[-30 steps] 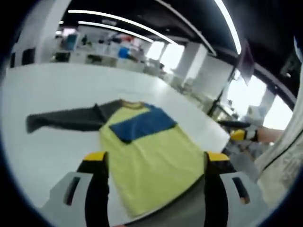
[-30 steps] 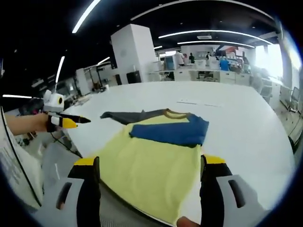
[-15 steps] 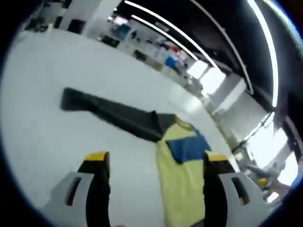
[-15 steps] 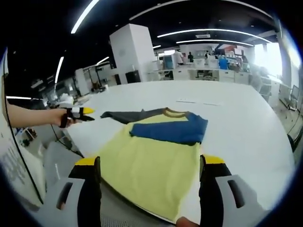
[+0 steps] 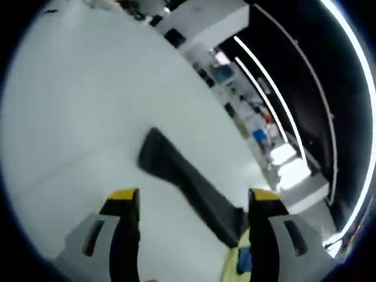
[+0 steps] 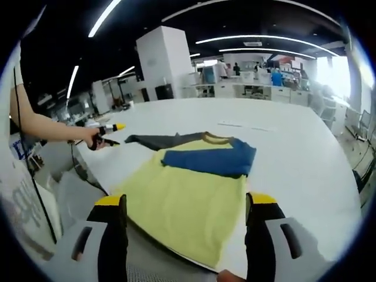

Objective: Fold the garment on the visible template until the final outline fits inside the template.

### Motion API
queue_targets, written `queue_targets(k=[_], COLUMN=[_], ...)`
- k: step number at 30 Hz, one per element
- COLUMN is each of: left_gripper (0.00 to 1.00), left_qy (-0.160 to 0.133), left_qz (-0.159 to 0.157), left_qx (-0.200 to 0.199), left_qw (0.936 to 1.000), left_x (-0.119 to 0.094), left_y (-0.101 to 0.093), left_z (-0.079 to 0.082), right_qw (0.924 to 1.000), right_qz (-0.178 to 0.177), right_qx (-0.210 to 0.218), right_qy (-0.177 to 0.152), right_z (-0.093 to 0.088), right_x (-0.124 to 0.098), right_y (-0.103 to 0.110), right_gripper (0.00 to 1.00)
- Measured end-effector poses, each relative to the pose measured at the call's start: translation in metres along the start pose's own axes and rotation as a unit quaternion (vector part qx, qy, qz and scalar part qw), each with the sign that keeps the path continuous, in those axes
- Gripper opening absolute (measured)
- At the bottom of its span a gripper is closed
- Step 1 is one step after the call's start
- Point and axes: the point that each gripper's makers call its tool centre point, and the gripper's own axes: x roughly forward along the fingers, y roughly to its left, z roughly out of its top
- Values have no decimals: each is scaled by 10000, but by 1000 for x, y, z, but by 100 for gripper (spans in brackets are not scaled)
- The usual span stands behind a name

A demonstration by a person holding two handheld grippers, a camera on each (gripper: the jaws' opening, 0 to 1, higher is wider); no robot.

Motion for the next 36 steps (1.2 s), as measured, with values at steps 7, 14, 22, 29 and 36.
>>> queue_targets(k=[7,14,22,29,36], left_gripper=[63,44,5,0,0], left_qy=[-533,-385,-337,-276,-535], left_qz=[-7,225,807,864,436], left_qx=[-596,-189,-60,-21,607], left_qw=[9968,9988,9962,9959,9958], left_x=[26,39,43,43,32], left_y=[12,14,40,49,22], left_z=[24,15,12,17,40], right_qw=[9999,9997,9995,9996,9998], right_qz=[-110,-167,-176,-202,-124], right_qx=[-112,-154,-245,-208,-144], right_qy=[-21,125,73,75,33], right_z=[6,1,10,9,8], right_x=[-5,-3,3,2,11], right_y=[-1,-1,1,-1,3], right_gripper=[79,77,74,73,73])
